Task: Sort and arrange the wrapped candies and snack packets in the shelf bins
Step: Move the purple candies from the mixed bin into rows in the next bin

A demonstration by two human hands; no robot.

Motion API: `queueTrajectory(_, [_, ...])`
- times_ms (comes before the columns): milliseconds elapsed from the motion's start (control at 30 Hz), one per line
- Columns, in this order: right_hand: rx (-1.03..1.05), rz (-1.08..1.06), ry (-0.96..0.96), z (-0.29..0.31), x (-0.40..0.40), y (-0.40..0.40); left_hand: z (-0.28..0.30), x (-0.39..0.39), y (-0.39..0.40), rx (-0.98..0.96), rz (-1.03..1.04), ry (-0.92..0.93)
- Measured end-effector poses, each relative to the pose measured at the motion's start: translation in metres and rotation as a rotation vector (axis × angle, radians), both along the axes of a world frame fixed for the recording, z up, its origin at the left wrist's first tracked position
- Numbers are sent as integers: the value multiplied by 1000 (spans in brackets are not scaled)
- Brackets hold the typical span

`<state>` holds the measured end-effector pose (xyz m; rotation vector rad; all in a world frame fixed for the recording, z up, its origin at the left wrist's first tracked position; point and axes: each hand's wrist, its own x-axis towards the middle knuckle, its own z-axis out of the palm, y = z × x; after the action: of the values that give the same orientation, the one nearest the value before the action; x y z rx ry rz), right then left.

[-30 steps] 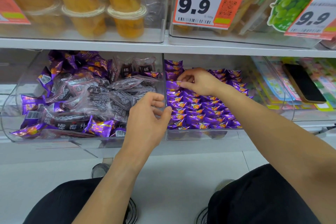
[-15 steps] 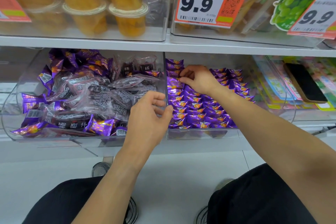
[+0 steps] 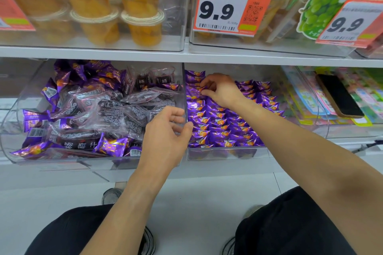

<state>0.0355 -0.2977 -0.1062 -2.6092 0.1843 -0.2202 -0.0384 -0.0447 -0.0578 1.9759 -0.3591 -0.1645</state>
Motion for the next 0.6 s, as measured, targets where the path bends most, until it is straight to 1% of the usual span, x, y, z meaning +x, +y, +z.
queueTrajectory(167, [-71,79,-9,1,2,6,0,1,0,-7,1,-1])
queueTrajectory(333, [-122,106,4,-3,-1,9,-1,1,0,-3,3,-8])
queueTrajectory(600, [-113,41,-62,-4,-4,5,-1,1,1,16,-2,-7])
